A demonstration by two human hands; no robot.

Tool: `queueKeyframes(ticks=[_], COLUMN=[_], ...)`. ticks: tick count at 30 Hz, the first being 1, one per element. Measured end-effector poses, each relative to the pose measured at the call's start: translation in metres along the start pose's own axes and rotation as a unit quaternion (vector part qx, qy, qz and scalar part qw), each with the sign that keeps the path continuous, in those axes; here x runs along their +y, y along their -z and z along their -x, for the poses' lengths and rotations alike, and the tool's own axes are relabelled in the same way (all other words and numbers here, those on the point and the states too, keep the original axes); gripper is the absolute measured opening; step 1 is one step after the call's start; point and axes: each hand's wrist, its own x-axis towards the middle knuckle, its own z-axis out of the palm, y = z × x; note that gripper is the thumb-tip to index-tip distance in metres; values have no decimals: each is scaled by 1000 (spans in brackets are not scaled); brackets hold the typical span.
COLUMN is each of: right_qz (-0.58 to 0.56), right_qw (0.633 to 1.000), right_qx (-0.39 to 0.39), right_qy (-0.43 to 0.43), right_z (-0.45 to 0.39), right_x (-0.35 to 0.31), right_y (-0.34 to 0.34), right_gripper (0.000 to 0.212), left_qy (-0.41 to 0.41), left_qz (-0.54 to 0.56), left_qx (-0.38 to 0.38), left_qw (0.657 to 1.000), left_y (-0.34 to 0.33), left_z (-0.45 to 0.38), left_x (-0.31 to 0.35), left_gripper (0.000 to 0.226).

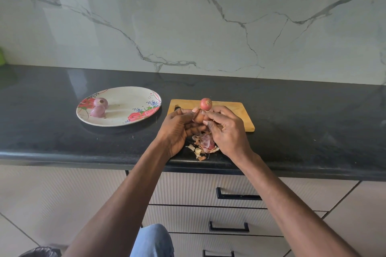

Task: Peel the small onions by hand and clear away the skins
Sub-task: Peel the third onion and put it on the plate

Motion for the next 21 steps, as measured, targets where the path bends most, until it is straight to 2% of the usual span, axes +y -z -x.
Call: queueKeyframes(ticks=[2, 6, 13, 21], right_qz=[1, -13, -9, 0], right_qw=[1000, 1000, 1000, 999], right_qx=[4, 3, 14, 39], right_qy=[-8, -20, -20, -16], right_z=[0, -1, -1, -2], right_x=[-1, -2, -1, -2], right_y=[1, 2, 3, 4], right_gripper=[18, 29, 17, 14], left_qy=[1, 1, -3, -19], left_qz=[-1, -1, -3, -32], left_qx=[-1, -5, -6, -11], left_qw=[1000, 1000, 1000, 999], left_y=[-1, -1, 1, 0], left_z=[1, 1, 1, 0], left_x=[0, 0, 0, -2], left_gripper=[8, 7, 4, 6])
